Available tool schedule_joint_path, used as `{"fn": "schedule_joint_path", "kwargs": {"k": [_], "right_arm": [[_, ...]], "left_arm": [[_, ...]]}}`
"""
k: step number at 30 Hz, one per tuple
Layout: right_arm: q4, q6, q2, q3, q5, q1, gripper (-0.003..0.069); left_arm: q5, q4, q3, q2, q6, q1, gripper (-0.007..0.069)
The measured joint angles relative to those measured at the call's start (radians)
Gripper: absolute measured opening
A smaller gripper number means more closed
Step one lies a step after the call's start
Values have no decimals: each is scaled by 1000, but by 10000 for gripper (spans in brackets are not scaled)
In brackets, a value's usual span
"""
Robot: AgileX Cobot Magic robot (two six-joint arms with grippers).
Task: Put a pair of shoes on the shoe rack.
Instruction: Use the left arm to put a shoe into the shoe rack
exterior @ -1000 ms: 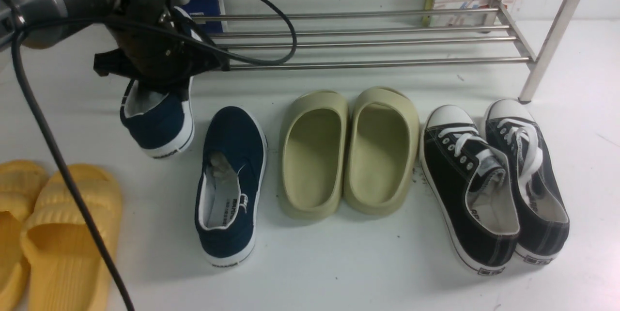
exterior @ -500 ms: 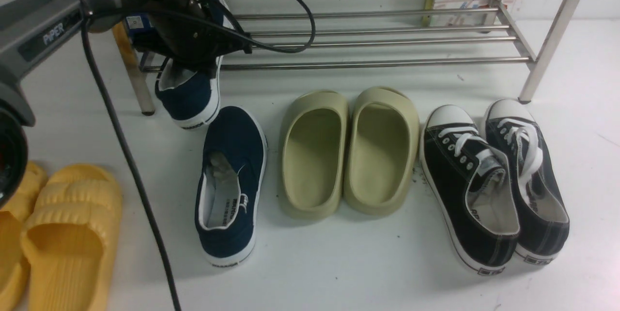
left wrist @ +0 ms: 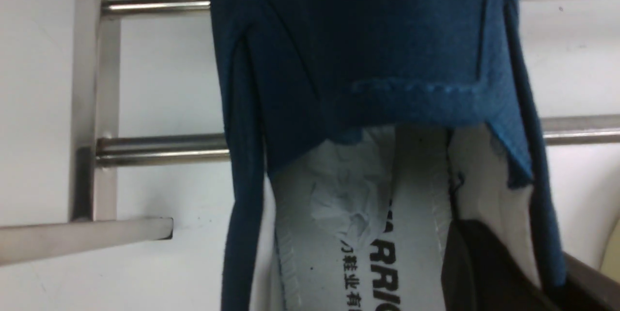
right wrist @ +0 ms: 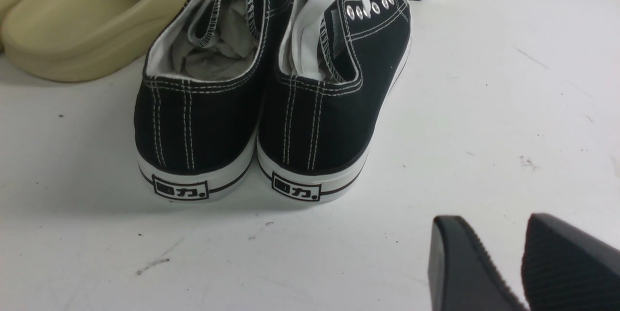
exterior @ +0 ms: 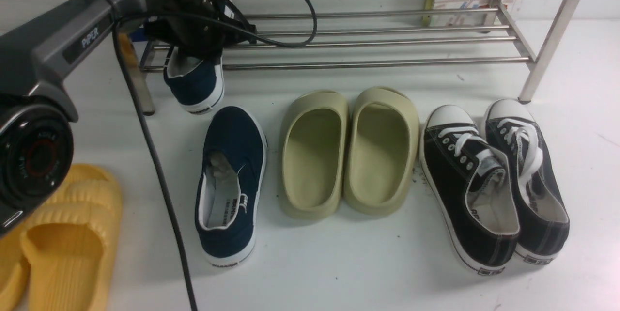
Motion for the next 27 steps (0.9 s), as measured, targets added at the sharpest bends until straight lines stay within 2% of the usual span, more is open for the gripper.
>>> {"fn": "schedule_joint_path", "kwargs": {"k": [3,7,10,15,18,21,23,26,27], "right_arm": [[0,0,0,0,0,0,238],[0,0,0,0,0,0,238],[0,0,0,0,0,0,238],[0,0,0,0,0,0,238],[0,0,0,0,0,0,238],[-1,0,0,0,0,0,238],[-5,0,0,0,0,0,238],[-16,0,0,0,0,0,238],[-17,0,0,0,0,0,238]], "left_arm": [[-8,10,-2,0,-2,0,95],[-23,12,-7,-1,-3,-1,275],[-6,14,-7,-8,-3,0,370],[57,14,-7,-58,-3,0,433],[98,3,-7,-100,13,0,430],[206,-49,-9,-172,59,0,368],[262,-73,-9,-198,66,0,295],[318,-99,30,-218,55,0,100],[318,-100,40,-218,54,0,87]]}}
